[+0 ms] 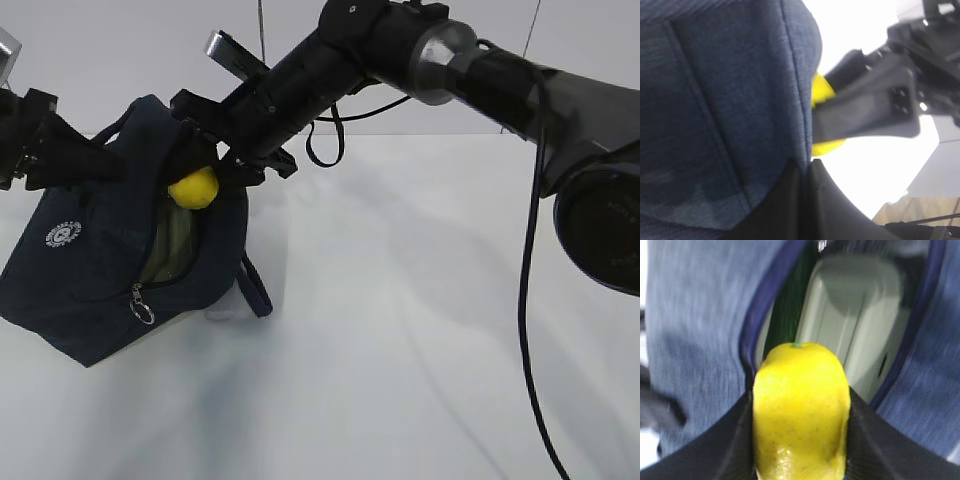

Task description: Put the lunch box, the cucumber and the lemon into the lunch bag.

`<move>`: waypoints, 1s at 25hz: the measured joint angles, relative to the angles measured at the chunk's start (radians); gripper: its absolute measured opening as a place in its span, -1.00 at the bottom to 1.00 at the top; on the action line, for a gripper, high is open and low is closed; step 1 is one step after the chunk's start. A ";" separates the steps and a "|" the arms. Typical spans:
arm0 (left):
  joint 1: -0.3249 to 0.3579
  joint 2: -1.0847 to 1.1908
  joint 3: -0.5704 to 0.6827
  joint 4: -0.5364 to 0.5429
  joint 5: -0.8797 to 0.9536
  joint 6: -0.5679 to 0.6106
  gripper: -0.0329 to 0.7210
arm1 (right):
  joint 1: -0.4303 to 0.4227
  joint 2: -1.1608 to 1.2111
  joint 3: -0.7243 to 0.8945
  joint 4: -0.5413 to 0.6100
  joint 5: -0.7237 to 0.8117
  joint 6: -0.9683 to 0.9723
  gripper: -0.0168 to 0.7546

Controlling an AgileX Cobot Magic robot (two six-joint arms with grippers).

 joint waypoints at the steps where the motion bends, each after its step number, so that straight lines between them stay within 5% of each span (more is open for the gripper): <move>1: 0.000 0.000 0.000 0.000 0.001 0.000 -0.93 | 0.000 0.001 0.000 0.001 -0.016 0.000 -0.05; 4: 0.000 0.000 0.000 0.000 0.005 0.000 -0.93 | 0.000 0.001 0.000 0.004 -0.036 0.000 0.05; 11: 0.000 0.000 0.000 -0.001 0.008 0.000 -0.93 | 0.006 0.001 0.000 0.012 -0.043 0.000 0.62; 25: 0.000 0.000 0.000 0.043 0.008 0.000 -0.93 | -0.008 0.001 0.000 0.040 -0.033 -0.054 0.43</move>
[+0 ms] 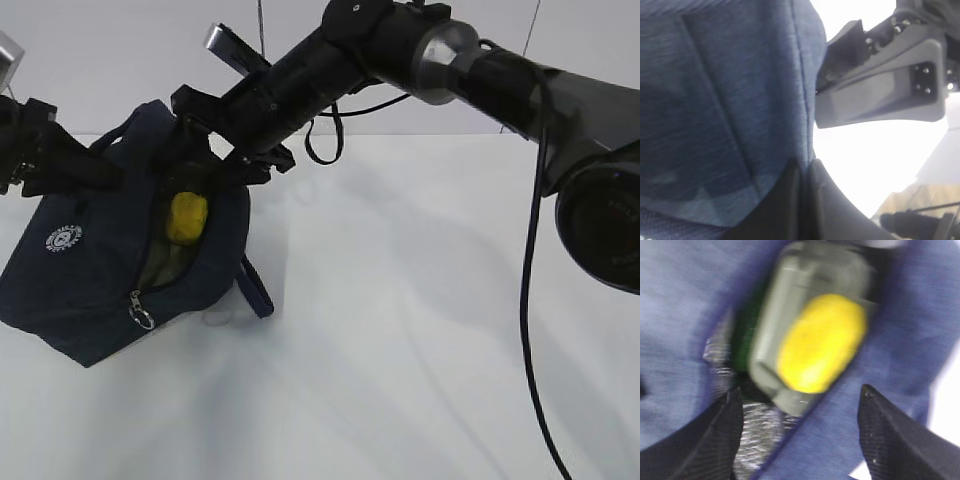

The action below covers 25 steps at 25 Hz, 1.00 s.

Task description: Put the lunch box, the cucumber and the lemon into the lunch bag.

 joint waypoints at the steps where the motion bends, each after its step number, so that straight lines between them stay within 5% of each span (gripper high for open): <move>1: 0.000 0.000 0.000 0.008 0.000 0.000 -0.93 | -0.002 0.000 0.000 -0.017 0.020 -0.013 0.43; 13: 0.000 0.000 0.000 0.052 -0.019 0.000 -0.93 | -0.019 0.000 0.000 -0.185 0.075 0.040 0.42; 19: 0.000 0.000 0.000 0.061 -0.026 0.000 -0.93 | -0.020 -0.010 -0.023 -0.459 0.077 0.183 0.42; 25: 0.000 0.000 0.000 0.063 -0.030 0.000 -0.93 | -0.027 -0.010 -0.023 -0.472 0.082 0.207 0.42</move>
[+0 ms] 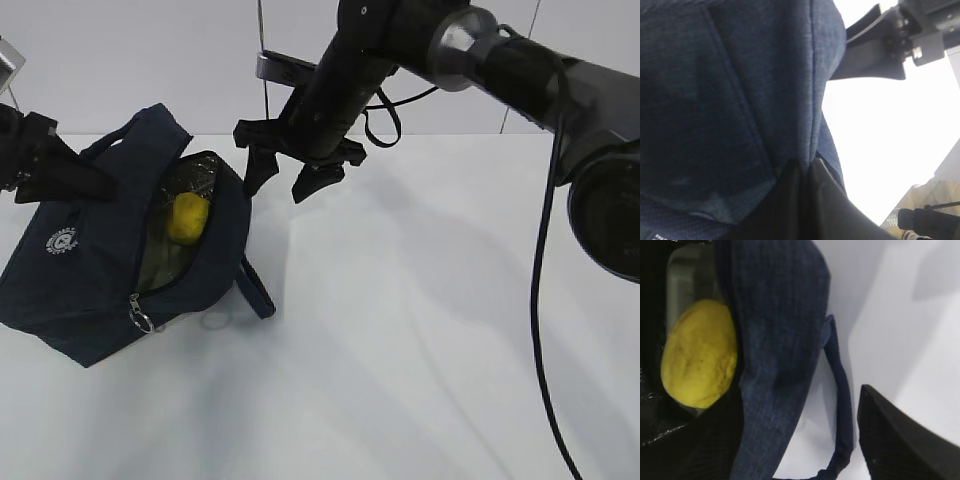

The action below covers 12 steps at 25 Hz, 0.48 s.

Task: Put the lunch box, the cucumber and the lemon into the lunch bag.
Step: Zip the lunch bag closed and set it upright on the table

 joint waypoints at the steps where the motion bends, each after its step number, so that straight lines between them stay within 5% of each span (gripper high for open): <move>1: 0.000 0.000 0.000 0.000 -0.002 0.000 -0.93 | 0.000 0.004 0.000 0.012 0.000 0.002 0.42; 12: 0.000 0.000 0.000 0.000 -0.004 0.000 -0.93 | 0.000 0.072 0.000 0.166 0.002 -0.023 0.41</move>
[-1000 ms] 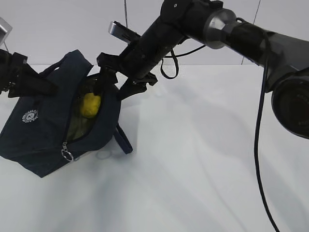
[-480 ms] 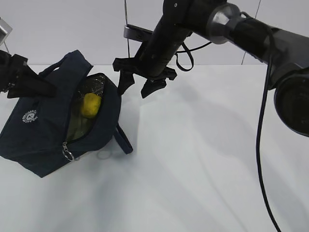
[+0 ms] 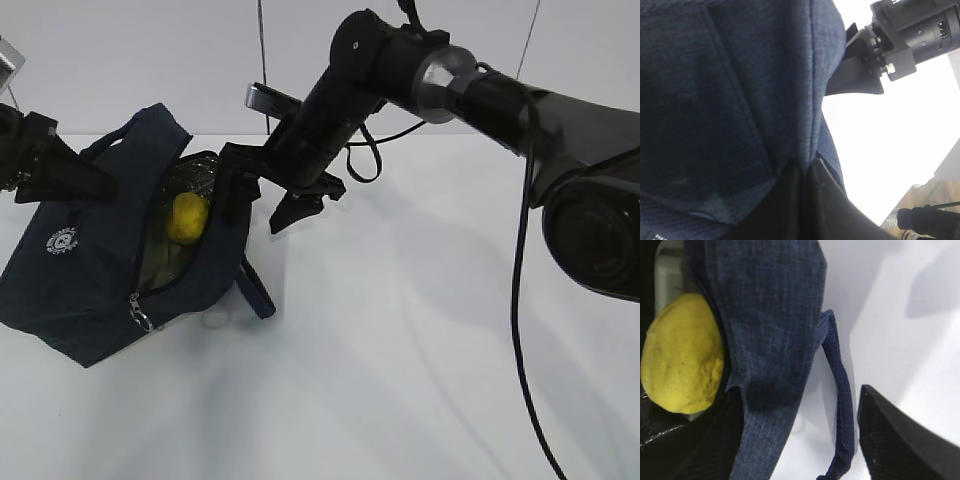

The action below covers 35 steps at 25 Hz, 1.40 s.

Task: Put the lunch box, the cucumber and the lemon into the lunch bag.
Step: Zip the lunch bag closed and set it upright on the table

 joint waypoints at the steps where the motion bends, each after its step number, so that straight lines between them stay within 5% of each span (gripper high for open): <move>1: 0.000 0.000 0.000 0.000 0.000 0.000 -0.93 | 0.000 0.002 0.000 0.000 0.000 0.000 0.41; 31: 0.000 0.000 0.000 -0.020 -0.007 0.000 -0.93 | 0.000 0.004 0.000 0.027 -0.033 -0.004 0.41; 35: 0.000 0.000 0.000 -0.023 -0.007 0.000 -0.93 | 0.002 0.004 0.000 0.031 -0.035 -0.004 0.27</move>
